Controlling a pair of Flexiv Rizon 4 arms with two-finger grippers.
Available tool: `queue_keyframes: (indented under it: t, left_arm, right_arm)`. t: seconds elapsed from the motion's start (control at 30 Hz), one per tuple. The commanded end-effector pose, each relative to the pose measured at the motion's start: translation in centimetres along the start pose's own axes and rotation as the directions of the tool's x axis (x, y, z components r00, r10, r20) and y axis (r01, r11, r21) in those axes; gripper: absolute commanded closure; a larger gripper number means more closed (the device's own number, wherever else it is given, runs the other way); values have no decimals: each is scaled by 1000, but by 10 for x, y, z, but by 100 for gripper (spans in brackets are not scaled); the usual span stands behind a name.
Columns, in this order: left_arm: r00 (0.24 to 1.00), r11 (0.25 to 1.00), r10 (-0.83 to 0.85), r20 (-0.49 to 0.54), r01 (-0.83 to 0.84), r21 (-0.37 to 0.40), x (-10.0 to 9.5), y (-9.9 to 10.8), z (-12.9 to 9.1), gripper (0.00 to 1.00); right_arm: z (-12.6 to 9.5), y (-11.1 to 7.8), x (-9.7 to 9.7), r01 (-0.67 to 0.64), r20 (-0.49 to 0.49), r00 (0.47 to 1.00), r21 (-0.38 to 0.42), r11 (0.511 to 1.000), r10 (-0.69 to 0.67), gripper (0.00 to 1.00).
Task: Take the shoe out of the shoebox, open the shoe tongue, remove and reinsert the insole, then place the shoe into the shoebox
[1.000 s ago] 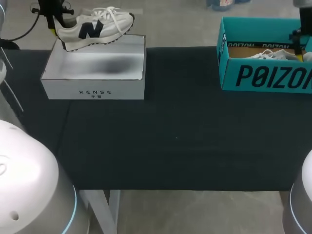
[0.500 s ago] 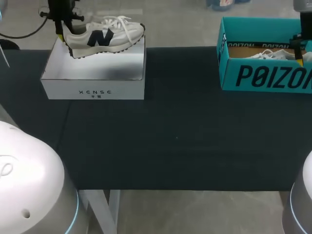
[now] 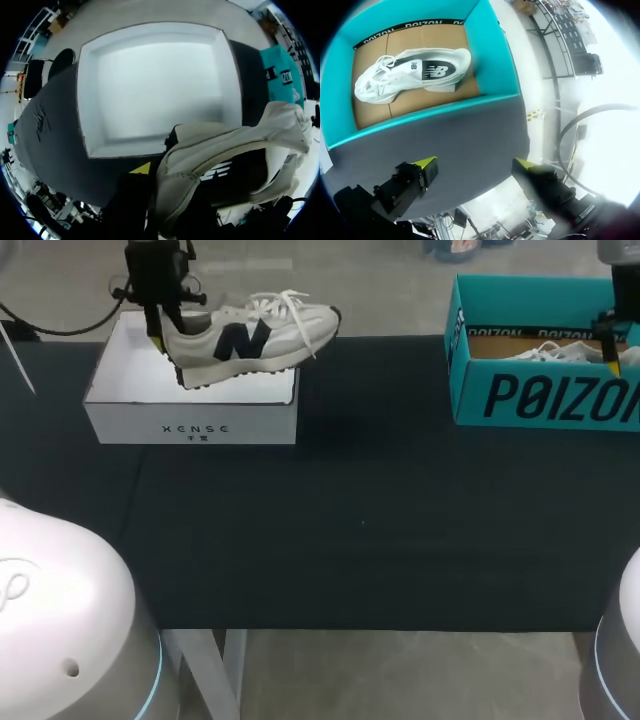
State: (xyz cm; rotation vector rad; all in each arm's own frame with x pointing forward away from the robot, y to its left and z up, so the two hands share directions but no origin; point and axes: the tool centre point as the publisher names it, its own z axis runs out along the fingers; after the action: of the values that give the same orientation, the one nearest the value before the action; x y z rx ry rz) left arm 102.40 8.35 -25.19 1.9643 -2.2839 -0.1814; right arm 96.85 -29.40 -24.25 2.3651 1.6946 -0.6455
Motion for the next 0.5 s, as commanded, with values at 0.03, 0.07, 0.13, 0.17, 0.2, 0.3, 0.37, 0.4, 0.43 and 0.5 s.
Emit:
queue_keyframes:
  t: [0.03, 0.07, 0.13, 0.17, 0.2, 0.3, 0.37, 0.4, 0.43, 0.5]
  left_arm:
    - [1000, 943, -11, 25, 2, 334, 31, 55, 15, 100]
    - [1000, 943, -3, 22, -5, 332, 37, 59, 19, 100]
    - [1000, 945, -6, 23, -1, 329, 50, 68, 28, 100]
    - [1000, 947, -14, -6, 15, 322, 55, 73, 32, 100]
    - [999, 949, -22, -28, 29, 315, 60, 77, 37, 100]
    - [998, 944, -58, -17, 61, 324, 76, 89, 45, 100]
    - [997, 942, -81, -19, 82, 325, 89, 96, 51, 100]
    - [993, 939, -108, -40, 115, 325, 94, 99, 55, 100]
    - [991, 936, -122, -57, 134, 325, 97, 103, 58, 100]
    - [984, 927, -162, -80, 179, 328, 104, 110, 64, 100]
  right_arm:
    - [2, -3, 0, -1, -6, 1000, 2, 1000, 1, 0]
    - [3, -4, 0, -2, -7, 1000, 3, 1000, 2, 0]
    - [4, -6, 0, -4, -9, 1000, 5, 1000, 4, 0]
    - [5, -7, 1, -4, -10, 1000, 7, 1000, 4, 0]
    - [6, -8, 1, -4, -9, 1000, 8, 1000, 4, 0]
    - [7, -13, 1, -3, -10, 1000, 12, 1000, 3, 0]
    - [8, -15, 1, 7, -4, 1000, 10, 1000, -7, 0]
    - [9, -16, 2, 12, 0, 1000, 10, 1000, -12, 0]
    - [9, -18, 2, 18, 1, 1000, 9, 1000, -18, 0]
    - [8, -20, 2, 29, 8, 1000, 6, 1000, -29, 0]
